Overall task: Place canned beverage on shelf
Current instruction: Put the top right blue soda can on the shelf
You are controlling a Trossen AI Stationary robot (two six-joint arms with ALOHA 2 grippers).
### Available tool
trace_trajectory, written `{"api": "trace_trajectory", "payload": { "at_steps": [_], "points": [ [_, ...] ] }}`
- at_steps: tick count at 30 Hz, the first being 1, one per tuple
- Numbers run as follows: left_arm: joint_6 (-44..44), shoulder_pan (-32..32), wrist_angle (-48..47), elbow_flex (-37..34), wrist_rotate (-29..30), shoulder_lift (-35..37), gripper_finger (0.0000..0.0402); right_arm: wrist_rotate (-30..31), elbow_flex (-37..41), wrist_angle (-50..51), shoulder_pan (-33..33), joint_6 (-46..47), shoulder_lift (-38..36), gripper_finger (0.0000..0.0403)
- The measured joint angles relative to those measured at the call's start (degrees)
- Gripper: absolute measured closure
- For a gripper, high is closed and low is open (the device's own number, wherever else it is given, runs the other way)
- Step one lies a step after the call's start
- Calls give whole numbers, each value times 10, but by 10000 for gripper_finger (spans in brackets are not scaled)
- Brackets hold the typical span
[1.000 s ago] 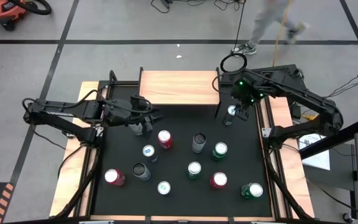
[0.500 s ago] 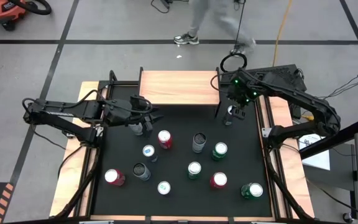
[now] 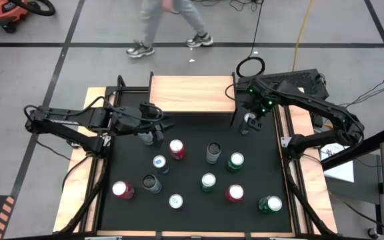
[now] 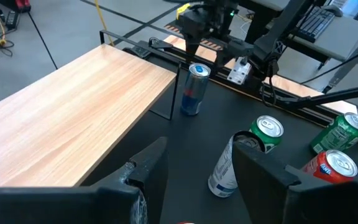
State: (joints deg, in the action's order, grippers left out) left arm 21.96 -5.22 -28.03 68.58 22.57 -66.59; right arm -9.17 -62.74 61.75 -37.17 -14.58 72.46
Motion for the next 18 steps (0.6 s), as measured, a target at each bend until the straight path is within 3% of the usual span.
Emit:
{"api": "trace_trajectory", "payload": {
  "at_steps": [10, 18],
  "points": [
    [0, 0, 0, 0, 0, 0, 221, 15, 0, -14, 0, 11, 62, 73],
    [0, 0, 0, 0, 3, 0, 221, 17, 0, -15, 0, 5, 72, 112]
  ]
}}
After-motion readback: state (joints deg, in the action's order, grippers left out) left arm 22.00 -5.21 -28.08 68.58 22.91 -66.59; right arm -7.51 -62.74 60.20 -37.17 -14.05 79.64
